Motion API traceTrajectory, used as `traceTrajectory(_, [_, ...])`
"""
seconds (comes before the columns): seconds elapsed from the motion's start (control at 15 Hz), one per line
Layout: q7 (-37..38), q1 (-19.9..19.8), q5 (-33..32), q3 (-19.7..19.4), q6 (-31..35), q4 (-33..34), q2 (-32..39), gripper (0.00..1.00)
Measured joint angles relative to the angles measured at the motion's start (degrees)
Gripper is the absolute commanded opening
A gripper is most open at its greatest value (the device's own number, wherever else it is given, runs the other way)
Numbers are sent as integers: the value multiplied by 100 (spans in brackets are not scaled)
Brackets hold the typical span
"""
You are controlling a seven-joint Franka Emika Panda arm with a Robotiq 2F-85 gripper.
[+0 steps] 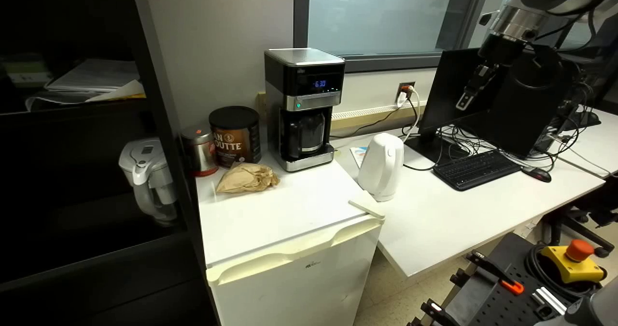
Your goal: Push the white button on the handle of the electric kettle
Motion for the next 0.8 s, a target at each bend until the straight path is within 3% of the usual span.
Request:
traceTrajectory(0.47, [-5, -77, 2, 122, 39, -75, 41, 100])
traceTrajectory(0.8, [-5, -84, -2, 359, 825, -444, 304, 100])
